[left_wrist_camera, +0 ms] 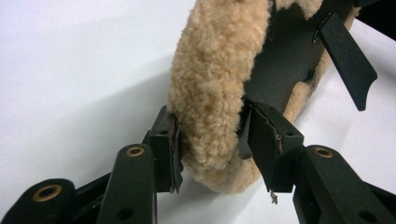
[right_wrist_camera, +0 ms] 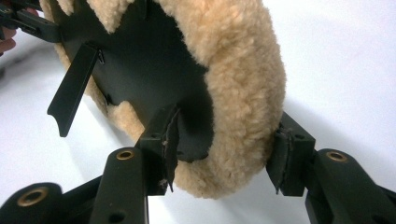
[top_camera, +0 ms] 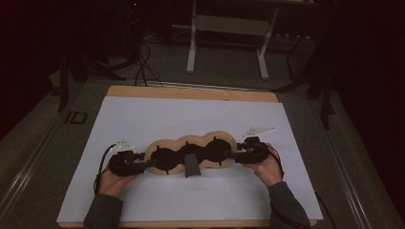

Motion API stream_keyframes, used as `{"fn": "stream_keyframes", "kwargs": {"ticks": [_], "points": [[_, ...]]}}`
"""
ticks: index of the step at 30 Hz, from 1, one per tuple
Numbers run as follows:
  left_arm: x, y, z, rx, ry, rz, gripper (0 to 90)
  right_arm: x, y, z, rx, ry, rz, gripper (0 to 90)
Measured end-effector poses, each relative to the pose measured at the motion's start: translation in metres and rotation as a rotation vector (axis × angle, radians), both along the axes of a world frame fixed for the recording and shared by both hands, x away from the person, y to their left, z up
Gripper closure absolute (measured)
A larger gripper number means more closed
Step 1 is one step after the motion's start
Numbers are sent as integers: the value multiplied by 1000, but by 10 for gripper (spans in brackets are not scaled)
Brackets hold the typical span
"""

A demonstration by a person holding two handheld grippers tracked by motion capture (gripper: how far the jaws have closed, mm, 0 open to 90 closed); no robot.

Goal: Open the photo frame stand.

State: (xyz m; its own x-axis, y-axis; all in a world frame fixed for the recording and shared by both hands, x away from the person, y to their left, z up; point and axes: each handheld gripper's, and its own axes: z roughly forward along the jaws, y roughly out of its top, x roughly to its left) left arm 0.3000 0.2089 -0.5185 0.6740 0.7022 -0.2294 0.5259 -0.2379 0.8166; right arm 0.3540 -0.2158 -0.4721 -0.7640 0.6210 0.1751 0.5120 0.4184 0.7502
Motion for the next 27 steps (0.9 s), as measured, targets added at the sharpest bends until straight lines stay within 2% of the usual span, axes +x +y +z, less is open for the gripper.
{"fn": "stream_keyframes", "kwargs": {"ticks": [8,14,15,23,27], "points": [[1,-6,4,35,-51,19,565,-1,-1,-3,-26,-26,-15,479],[1,-6,8,34,-70,30,564,-1,-2,-4,-16,-26,-21,478],[2,-7,9,23,-81,39,564,0,-3,-6,-6,-28,-26,476],[4,-8,12,31,-114,62,563,1,-2,-9,3,-38,-45,469],[4,-9,13,46,-135,64,562,0,-1,-11,-16,-49,-47,467]]}}
